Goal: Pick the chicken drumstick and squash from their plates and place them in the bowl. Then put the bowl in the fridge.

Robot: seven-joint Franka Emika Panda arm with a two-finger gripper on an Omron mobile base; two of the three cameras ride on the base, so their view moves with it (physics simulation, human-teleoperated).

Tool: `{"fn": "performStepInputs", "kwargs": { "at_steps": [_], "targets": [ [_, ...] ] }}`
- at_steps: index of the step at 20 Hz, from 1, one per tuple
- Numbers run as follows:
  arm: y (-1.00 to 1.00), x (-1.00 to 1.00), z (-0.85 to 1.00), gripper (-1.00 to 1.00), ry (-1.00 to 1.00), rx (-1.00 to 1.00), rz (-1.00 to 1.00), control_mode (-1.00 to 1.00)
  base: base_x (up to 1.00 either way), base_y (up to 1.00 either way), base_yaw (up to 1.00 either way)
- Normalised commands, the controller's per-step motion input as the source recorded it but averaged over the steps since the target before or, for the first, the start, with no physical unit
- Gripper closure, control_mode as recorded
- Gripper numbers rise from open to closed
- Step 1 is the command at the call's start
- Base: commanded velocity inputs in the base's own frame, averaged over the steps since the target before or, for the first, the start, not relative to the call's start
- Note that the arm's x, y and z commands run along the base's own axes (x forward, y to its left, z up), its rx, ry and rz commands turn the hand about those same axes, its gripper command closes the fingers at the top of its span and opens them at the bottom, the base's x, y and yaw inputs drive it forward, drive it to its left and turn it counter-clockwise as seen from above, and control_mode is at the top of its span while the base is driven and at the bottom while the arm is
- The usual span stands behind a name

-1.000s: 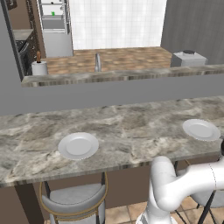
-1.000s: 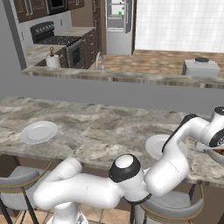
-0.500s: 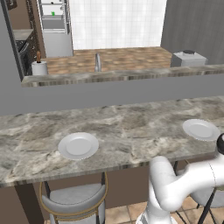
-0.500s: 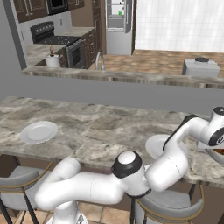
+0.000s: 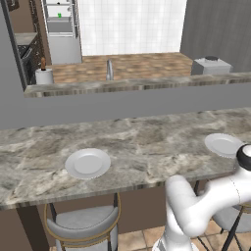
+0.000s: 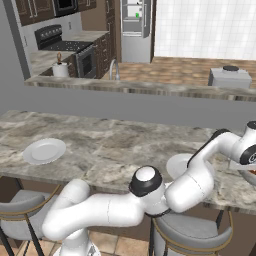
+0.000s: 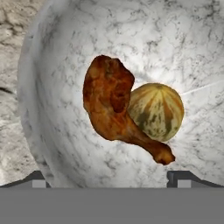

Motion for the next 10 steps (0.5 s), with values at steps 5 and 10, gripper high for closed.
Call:
{"fn": "performStepInputs", "kwargs": {
  "at_steps": [5, 10],
  "targets": [
    [-0.11, -0.1, -0.01, -1.0, 0.01, 0.0, -0.05, -1.0, 0.0, 0.0, 0.0],
    [0.0, -0.09, 0.0, -1.0, 0.0, 0.0, -0.03, -1.0, 0.0, 0.0, 0.0]
  ]
}}
